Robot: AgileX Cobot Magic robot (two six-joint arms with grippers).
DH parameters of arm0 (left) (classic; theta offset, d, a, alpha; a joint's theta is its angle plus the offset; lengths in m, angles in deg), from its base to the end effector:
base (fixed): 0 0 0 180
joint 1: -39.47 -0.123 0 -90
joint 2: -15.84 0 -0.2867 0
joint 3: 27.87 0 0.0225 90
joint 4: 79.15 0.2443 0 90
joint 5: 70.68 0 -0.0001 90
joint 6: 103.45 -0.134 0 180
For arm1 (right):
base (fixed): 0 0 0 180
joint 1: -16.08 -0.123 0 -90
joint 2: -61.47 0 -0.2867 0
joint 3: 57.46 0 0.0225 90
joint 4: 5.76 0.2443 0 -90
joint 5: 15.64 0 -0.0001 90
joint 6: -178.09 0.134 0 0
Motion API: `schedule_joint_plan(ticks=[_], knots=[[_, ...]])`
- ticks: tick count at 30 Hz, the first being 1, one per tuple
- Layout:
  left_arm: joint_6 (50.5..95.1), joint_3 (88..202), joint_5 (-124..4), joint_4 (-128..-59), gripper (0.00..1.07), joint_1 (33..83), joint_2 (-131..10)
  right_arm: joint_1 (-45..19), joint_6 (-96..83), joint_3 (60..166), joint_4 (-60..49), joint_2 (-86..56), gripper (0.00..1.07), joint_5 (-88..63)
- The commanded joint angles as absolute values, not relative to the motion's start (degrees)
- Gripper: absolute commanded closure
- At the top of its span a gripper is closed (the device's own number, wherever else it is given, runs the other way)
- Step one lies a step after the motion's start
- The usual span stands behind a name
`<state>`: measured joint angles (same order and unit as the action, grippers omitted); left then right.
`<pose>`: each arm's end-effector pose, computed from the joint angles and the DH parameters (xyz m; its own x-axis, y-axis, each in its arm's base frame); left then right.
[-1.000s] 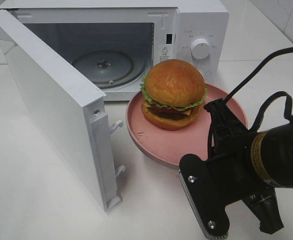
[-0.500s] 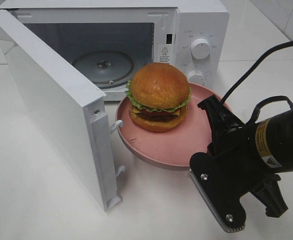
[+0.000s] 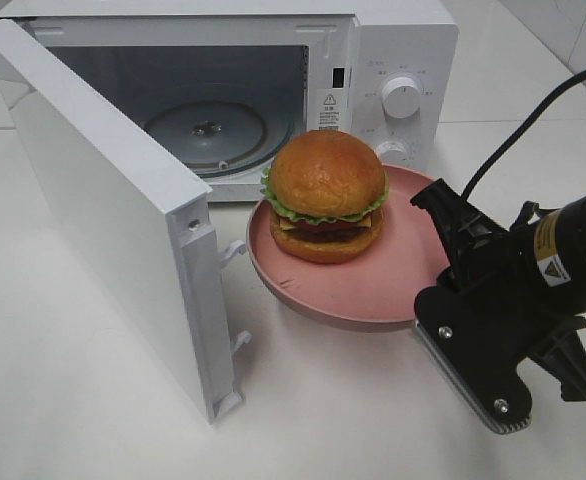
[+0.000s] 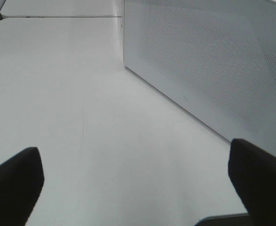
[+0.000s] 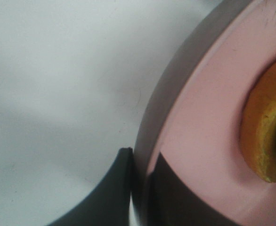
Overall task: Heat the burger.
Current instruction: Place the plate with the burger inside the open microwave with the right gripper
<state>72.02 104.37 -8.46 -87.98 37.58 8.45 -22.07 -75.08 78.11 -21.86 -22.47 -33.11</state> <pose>0.0220 -0.0175 0.2574 -0.4545 -0.0083 -0.8907 0.0913 0.9943 -0.0558 0.2046 0.1465 0.1644 0.5618 -0.8255 0.0540 -0.6600 -0.4867 -0.5723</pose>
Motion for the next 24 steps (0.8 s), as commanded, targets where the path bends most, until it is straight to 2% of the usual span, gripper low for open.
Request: schedule_joint_plan(ticks=[1,4,9,24], knots=[[72.1,104.4,-9.2,-88.5,0.07,37.7,9.3,-19.6,-85.7,80.2,-14.6,-22.0,1.07,-30.4],[72.1,104.4,-9.2,-88.5,0.07,37.7,9.3,-19.2,-87.6,80.3,-13.3,-22.0,1.07,-30.8],[72.1,104.4,-9.2,-88.5,0.07,37.7,9.3,-16.3,-99.1,82.6,-2.0,-23.7,1.07,-32.8],[72.1,104.4,-9.2,-88.5,0.07,37.7,9.3,-16.1,-100.7,88.5,-2.8,-28.5,1.07,-33.5]])
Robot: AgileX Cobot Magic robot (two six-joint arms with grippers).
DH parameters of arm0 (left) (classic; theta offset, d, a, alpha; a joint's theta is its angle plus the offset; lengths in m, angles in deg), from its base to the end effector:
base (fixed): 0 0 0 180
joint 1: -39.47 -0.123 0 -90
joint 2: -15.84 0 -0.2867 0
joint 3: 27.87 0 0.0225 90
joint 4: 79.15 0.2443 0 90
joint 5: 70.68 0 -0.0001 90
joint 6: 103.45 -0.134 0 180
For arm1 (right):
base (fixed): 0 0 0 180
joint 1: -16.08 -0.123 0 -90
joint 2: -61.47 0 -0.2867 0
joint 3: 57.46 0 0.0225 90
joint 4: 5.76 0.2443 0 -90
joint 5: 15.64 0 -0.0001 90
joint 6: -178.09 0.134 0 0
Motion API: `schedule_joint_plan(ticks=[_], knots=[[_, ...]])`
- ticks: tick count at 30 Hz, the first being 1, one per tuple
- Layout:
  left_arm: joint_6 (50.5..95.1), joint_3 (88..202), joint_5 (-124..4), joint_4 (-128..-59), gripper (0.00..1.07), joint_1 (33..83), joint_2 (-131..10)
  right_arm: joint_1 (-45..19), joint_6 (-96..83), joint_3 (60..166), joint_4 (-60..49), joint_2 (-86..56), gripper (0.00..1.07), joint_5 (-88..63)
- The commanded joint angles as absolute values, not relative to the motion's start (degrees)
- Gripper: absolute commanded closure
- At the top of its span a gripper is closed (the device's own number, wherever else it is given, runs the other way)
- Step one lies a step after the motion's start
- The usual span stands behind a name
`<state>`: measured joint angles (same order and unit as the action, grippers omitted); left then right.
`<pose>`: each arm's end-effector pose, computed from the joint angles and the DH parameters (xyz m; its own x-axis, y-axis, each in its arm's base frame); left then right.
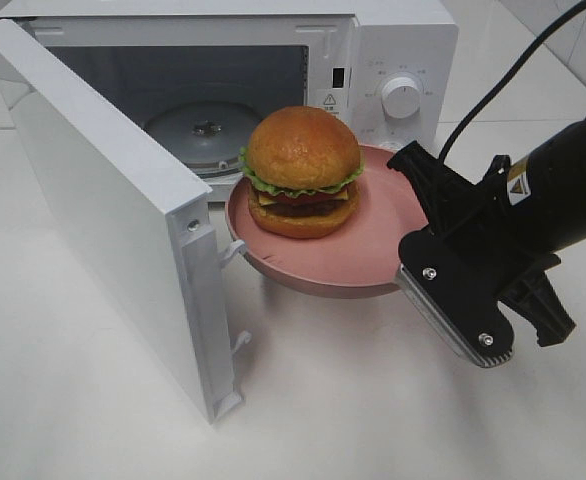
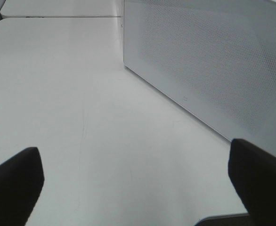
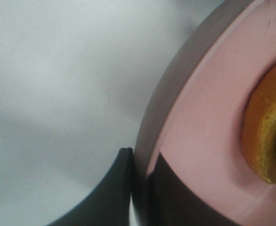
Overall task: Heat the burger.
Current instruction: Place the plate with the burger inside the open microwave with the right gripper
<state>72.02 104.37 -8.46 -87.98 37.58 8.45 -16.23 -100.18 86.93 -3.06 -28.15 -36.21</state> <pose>0.0220 -0.0175 0.2574 -0.4545 -0.0083 -0.8907 0.0913 0.9943 -0.0558 0.2404 0.1547 0.1763 0.6095 -0.7916 0.0426 -0.6411 -0.5238 -0.5609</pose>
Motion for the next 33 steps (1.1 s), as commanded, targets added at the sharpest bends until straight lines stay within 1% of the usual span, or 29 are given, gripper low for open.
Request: schedule_joint_plan(ticks=[1,7,13,23,30,33], knots=[[72.1,104.4,-9.2,-88.5,0.07,37.7,9.3,-16.1,-100.7,88.5,-2.8,-28.5,1.07,-33.5],[72.1,104.4,-9.2,-88.5,0.07,37.7,9.3,-16.1,-100.7,90.6,-3.3,-30.3,1.07,-33.0],[72.1,104.4,-9.2,-88.5,0.07,37.7,9.3,-18.8,-100.7,92.9,-3.3,-32.5,1.07,-32.8],[72.1,104.4,-9.2,-88.5,0.07,37.7,9.3,-18.8,-101.3,97.9,-3.1,-36.3,1.07,-33.5],[72.1,104.4,-9.2,-88.5,0.07,37.7,9.3,-18.8,-106.5,102.3,1.5,-39.9,1.07,-36.1],[72.1,104.4,-9.2,-88.5,0.07,37.7,9.3,-18.8,-107.2,103.8,1.5,-41.0,1.07,-36.1]])
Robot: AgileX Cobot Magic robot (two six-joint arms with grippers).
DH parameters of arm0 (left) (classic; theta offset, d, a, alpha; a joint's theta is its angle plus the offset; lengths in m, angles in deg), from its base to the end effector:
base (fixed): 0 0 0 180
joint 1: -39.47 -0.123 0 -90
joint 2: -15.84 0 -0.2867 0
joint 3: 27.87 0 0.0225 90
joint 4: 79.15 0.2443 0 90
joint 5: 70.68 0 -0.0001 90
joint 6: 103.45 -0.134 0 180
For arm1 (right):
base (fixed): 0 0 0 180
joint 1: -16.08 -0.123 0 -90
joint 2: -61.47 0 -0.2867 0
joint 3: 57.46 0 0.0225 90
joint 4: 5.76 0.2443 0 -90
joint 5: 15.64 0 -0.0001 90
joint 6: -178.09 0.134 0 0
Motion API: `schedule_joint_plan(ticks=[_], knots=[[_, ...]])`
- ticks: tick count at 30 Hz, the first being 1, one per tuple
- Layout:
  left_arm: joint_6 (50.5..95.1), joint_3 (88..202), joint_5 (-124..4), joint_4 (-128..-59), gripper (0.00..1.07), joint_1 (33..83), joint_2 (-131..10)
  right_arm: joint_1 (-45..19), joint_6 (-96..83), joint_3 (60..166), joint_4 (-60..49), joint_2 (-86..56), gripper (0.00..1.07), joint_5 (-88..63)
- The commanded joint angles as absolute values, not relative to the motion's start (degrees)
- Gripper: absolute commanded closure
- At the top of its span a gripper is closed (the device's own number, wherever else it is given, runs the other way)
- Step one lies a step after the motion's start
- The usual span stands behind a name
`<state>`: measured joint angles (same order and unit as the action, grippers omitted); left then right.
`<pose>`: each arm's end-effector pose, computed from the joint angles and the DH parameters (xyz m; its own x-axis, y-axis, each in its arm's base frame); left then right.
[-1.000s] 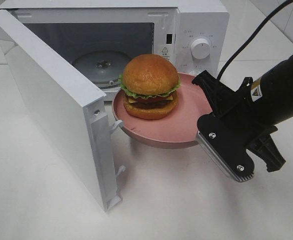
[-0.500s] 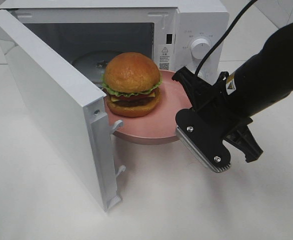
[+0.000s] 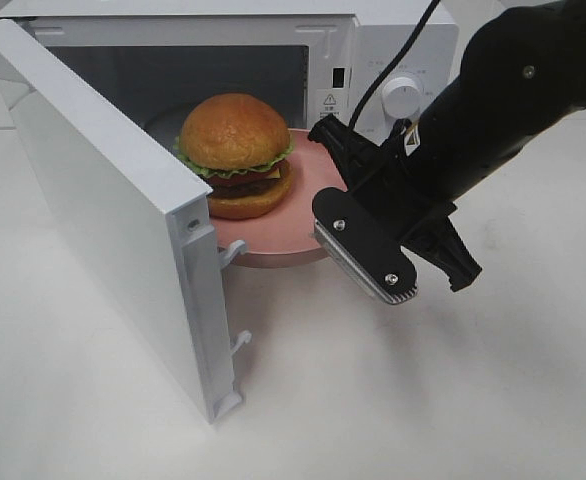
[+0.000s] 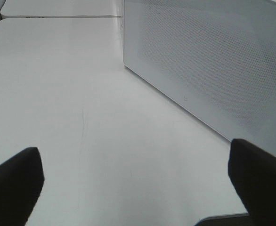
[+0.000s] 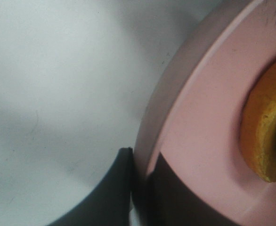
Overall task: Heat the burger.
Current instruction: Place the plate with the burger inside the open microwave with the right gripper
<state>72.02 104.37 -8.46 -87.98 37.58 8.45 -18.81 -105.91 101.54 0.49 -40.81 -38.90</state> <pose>0.0220 -0.0175 0.2574 -0.4545 -0.0083 -0.8907 0.0913 0.9943 -0.0558 0.2850 0.2058 0.1763 0.6830 -0.7291 0.0440 -0.5914 -0.5873 -0.5526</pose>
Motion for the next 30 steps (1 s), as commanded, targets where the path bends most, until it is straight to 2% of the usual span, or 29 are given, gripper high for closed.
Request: schedule_joint_plan(ticks=[1,21,30], knots=[[72.1,104.4,-9.2,-88.5,0.07,37.7,9.3,-18.8,-107.2,104.4,1.5,-41.5,1.07,-36.3],[72.1,104.4,-9.2,-88.5,0.07,37.7,9.3,-18.8,-107.9,117.1,4.3,-49.5,1.07,-40.9],[72.1,104.4,-9.2,-88.5,0.07,37.7,9.3,-18.8,-107.3,117.6,2.5,-49.6,1.07,-39.6]])
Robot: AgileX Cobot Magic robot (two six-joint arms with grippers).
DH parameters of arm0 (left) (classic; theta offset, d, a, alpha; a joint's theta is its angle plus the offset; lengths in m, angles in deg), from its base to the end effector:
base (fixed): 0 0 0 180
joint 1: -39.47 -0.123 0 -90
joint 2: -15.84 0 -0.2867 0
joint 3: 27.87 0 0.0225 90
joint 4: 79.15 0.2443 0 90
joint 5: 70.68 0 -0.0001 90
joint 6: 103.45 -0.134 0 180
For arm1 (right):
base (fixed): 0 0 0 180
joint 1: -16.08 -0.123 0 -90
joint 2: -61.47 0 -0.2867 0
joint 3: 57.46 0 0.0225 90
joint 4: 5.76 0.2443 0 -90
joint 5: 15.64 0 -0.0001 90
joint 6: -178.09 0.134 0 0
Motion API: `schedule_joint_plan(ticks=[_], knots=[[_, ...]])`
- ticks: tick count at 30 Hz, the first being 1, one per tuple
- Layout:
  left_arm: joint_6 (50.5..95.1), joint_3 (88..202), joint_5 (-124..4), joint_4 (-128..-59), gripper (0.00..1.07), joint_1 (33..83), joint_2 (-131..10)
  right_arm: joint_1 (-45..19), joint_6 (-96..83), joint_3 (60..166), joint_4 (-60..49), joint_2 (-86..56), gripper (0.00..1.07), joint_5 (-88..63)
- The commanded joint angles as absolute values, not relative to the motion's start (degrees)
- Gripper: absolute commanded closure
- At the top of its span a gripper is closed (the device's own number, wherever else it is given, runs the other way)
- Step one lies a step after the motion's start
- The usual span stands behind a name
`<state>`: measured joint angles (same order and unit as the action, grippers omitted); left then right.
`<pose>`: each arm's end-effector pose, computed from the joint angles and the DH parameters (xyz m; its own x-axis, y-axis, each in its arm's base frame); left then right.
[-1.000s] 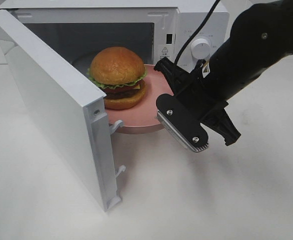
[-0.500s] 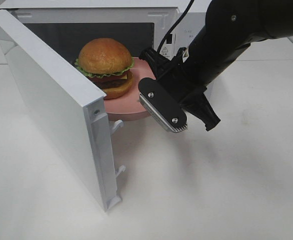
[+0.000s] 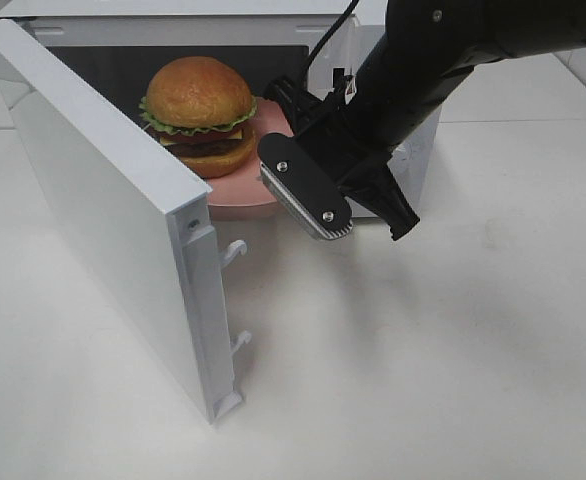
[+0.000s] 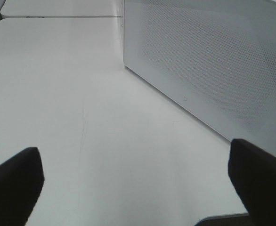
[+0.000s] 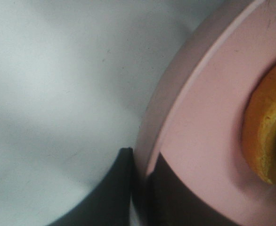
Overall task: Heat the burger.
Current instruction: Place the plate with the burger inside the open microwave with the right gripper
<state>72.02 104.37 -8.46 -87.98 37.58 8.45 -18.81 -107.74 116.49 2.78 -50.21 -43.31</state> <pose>0.0220 -0.0175 0.2574 -0.4545 -0.0083 -0.8907 0.0913 0.9943 -0.0558 0.3302 0.2415 0.1859 0.6934 -0.7201 0.0261 -0.5795 -0.5787 -0.5738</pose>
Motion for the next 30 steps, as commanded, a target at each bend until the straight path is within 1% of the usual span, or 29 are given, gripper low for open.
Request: schedule_joint_plan(ticks=[1,9,16,30], knots=[[72.1,104.4,-9.2,-88.5,0.07,37.7,9.3,-18.8,-107.3,117.6,2.5,-49.8,1.07,-39.3],[72.1,104.4,-9.2,-88.5,0.07,37.7,9.3,-18.8,-105.2,118.4,2.6,-52.2,1.07,-38.9],[72.1,104.4,-9.2,-88.5,0.07,37.7,9.3,-18.8,-100.4,123.4,0.0,-55.4,1.07,-38.9],[72.1,104.4,-9.2,-88.5,0.07,37.7,9.3,-18.8,-97.8,130.6,-1.1,-61.1,1.07,-39.1]])
